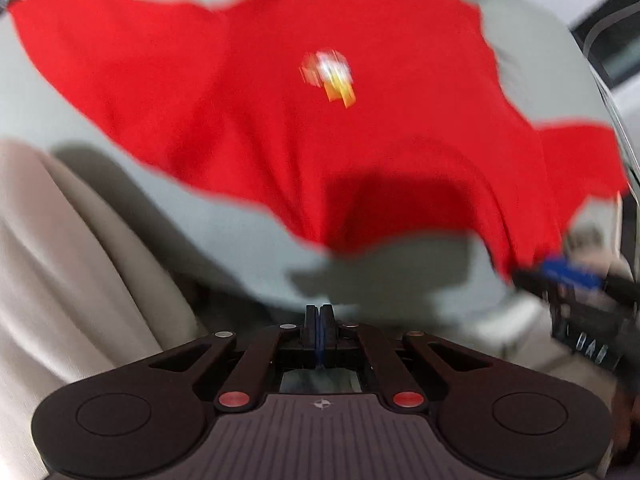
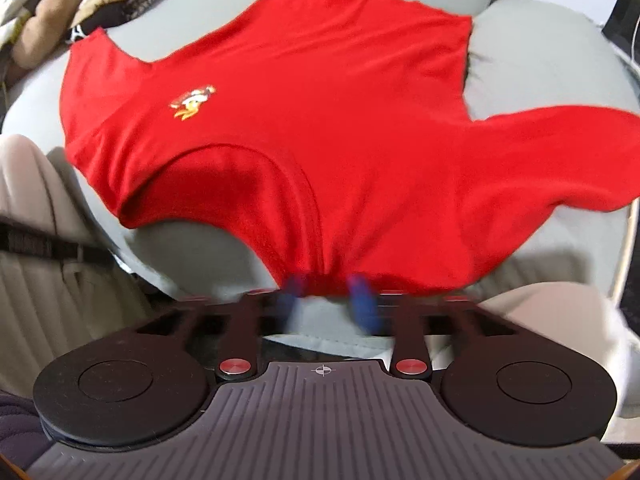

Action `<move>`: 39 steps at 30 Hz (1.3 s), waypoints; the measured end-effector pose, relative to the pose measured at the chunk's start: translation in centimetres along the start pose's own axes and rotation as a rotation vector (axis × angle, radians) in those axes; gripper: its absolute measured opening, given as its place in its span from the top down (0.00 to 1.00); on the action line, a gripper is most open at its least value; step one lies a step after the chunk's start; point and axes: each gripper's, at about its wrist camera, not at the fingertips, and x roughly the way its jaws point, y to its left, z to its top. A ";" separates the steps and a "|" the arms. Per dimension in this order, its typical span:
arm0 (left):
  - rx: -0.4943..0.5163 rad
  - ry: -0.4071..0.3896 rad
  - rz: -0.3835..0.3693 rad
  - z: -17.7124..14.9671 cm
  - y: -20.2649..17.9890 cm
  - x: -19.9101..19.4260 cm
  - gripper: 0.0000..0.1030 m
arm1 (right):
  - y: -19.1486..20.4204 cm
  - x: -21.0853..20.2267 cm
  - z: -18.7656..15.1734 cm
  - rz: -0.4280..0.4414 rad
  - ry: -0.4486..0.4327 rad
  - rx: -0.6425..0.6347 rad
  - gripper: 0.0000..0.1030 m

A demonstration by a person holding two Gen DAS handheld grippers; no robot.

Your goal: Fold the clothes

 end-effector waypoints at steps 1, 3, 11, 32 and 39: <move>0.005 -0.012 -0.016 -0.1 0.1 -0.5 1.00 | -0.2 -0.5 0.0 0.007 -0.008 0.012 0.42; 0.016 -0.078 -0.027 0.1 0.2 -2.0 0.93 | -1.0 -1.6 0.1 0.036 -0.033 0.065 0.42; 0.109 -0.291 0.085 3.0 -1.3 -3.9 0.63 | -3.3 -1.9 1.9 0.074 -0.083 0.230 0.76; 0.192 -0.045 0.048 1.5 -1.5 -3.0 0.61 | -2.6 -0.7 0.7 0.181 0.020 0.357 0.44; 0.167 -0.258 0.012 5.9 -0.7 -10.2 0.54 | -5.7 -8.0 6.0 0.227 -0.218 0.402 0.27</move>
